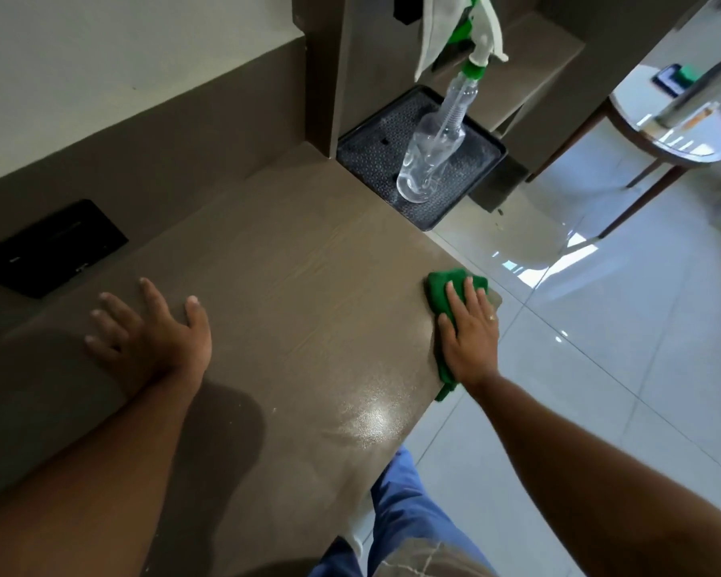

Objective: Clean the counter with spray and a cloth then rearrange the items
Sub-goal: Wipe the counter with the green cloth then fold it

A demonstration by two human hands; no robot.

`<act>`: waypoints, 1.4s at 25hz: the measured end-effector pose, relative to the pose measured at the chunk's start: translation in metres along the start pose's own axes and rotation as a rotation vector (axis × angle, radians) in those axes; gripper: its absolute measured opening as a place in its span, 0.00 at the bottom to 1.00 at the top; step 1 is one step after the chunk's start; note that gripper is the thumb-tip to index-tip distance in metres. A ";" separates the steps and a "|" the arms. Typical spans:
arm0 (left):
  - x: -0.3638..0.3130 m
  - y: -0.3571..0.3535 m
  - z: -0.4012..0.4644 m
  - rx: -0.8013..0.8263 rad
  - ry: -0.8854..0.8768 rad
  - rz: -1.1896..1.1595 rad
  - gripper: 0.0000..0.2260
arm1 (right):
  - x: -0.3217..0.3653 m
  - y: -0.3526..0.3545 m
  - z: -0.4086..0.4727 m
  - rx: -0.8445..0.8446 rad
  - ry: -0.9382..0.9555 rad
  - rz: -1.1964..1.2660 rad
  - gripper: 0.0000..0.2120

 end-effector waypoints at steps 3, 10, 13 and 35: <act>0.000 0.000 0.000 0.024 0.018 0.011 0.32 | 0.013 -0.021 -0.031 0.052 0.093 -0.008 0.28; 0.001 -0.001 0.002 0.021 0.016 0.031 0.32 | -0.040 0.031 0.057 0.003 -0.083 0.047 0.27; 0.000 0.000 0.002 0.036 0.022 0.030 0.32 | -0.023 0.015 0.029 -0.045 -0.122 -0.003 0.29; 0.006 -0.006 0.006 0.000 0.094 0.138 0.30 | 0.318 -0.089 0.102 0.341 0.831 -0.560 0.27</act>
Point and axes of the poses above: each hand's wrist, its own z-axis towards the middle knuckle, its own y-axis out of the back of the hand, x = y × z, the point moved 9 cm from there along z, towards the middle knuckle, and after that the axes turned 12 degrees about x, right-handed, at the moved point
